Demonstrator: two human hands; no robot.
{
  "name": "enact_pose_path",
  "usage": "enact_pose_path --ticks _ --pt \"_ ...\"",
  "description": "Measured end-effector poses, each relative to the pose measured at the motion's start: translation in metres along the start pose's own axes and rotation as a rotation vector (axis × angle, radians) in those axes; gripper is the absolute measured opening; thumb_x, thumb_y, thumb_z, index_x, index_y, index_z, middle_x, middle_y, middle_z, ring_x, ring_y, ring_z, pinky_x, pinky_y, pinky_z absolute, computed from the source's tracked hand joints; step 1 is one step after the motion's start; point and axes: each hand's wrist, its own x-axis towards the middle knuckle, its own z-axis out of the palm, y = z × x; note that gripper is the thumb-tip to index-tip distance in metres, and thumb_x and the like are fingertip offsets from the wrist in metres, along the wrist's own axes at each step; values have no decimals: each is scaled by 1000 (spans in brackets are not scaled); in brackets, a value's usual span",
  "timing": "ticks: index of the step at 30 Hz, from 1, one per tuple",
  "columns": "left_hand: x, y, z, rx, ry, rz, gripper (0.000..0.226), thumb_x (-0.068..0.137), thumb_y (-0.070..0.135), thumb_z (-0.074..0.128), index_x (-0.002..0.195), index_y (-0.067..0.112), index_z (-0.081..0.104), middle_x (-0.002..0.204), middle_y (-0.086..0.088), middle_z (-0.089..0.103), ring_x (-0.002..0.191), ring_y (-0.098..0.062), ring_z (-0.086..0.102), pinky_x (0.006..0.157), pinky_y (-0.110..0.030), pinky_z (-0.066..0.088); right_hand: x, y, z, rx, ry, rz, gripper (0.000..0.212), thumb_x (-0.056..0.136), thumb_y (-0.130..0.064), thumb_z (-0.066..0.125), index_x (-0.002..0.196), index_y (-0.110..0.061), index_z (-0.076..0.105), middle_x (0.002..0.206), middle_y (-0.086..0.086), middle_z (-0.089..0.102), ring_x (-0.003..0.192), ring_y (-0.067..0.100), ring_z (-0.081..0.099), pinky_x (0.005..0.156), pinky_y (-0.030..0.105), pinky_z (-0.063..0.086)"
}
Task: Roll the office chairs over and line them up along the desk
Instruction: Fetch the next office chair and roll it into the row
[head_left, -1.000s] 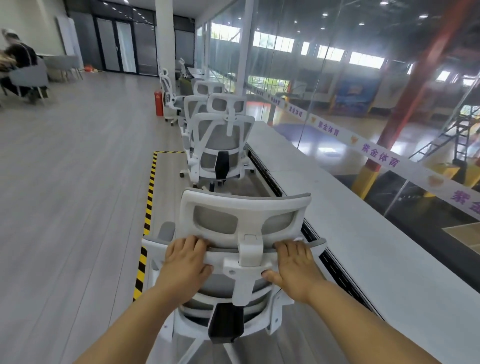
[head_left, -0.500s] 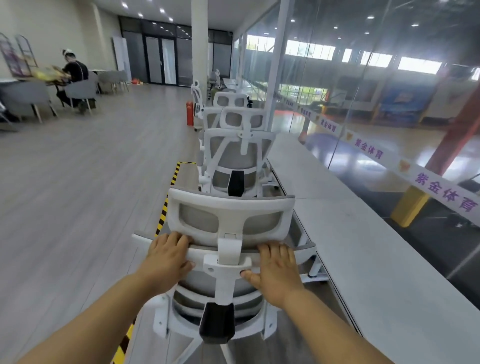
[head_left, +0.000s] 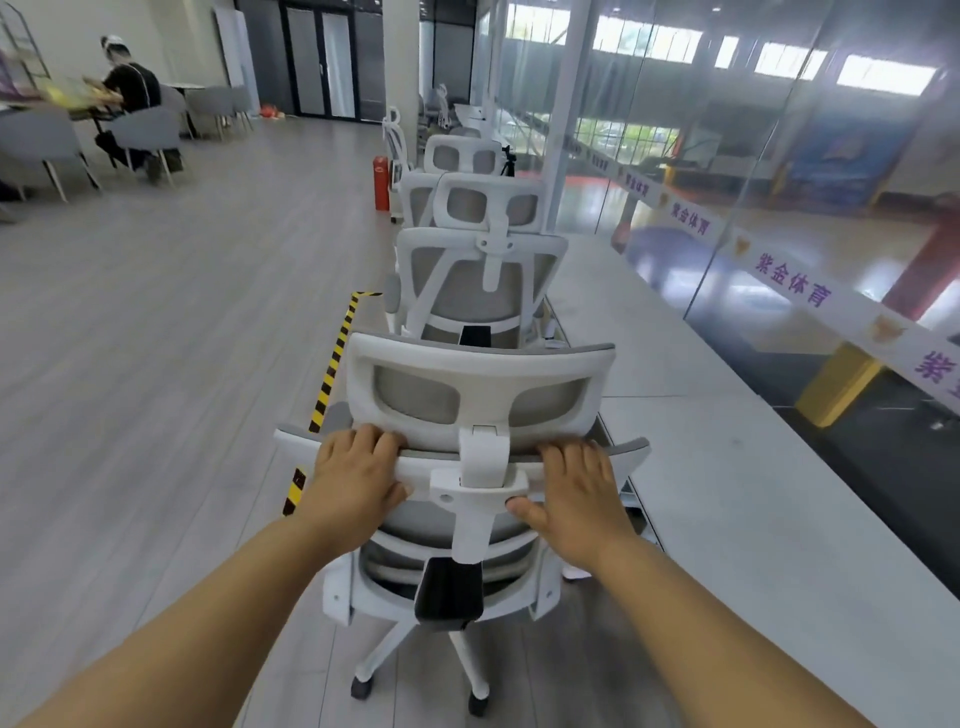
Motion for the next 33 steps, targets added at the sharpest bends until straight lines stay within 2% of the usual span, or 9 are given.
enact_pose_path --ticks 5,8,14,20,24,26,29,31,33 --pt "46 -9 16 -25 46 21 38 74 32 72 106 18 58 100 -4 55 93 -29 50 91 -43 39 44 16 0 -37 -74 20 97 63 -74 1 140 -19 23 139 4 26 134 25 17 117 39 4" --pt "69 -12 23 -42 49 34 35 77 34 67 106 20 56 102 -2 53 95 -26 47 94 -42 36 64 25 2 -31 -98 38 89 72 -75 9 141 -19 21 142 4 24 136 26 15 118 39 0" --pt "102 -14 31 -68 57 49 32 79 37 65 105 23 53 103 1 51 98 -22 44 97 -40 34 94 36 -1 -53 -144 60 93 68 -76 4 142 -20 18 144 3 20 137 27 11 115 37 -3" --pt "122 -12 36 -50 30 37 33 81 39 61 109 24 51 106 3 49 100 -21 42 100 -38 32 112 47 -2 13 -158 50 69 91 -62 32 143 -19 17 146 4 18 139 27 8 115 37 -7" --pt "131 -6 38 -33 19 27 34 81 40 61 109 24 51 107 2 50 100 -21 44 101 -40 32 120 58 0 2 -149 12 99 65 -80 -1 141 -19 19 143 4 21 137 26 11 115 38 -5" --pt "135 -2 39 -30 16 26 34 80 40 62 108 23 52 105 2 51 98 -21 45 100 -41 34 125 66 2 -6 -154 -2 109 57 -83 -10 141 -19 19 141 4 22 136 26 13 116 38 -3" --pt "141 5 39 -20 -1 20 35 79 39 64 108 23 53 103 2 51 96 -22 46 98 -40 35 131 77 4 4 -141 0 90 73 -77 7 142 -19 19 143 4 21 137 26 12 116 38 -4" --pt "146 7 40 3 -7 37 38 70 36 73 100 20 56 93 0 54 85 -24 51 86 -45 44 135 83 4 21 -143 -8 76 85 -71 22 141 -19 19 144 4 21 138 26 10 117 38 -4" --pt "150 9 40 25 4 30 42 63 32 79 95 18 57 87 -1 56 79 -25 54 78 -46 48 139 88 6 37 -108 -29 86 75 -75 10 140 -20 21 142 3 23 137 26 13 117 38 -2"
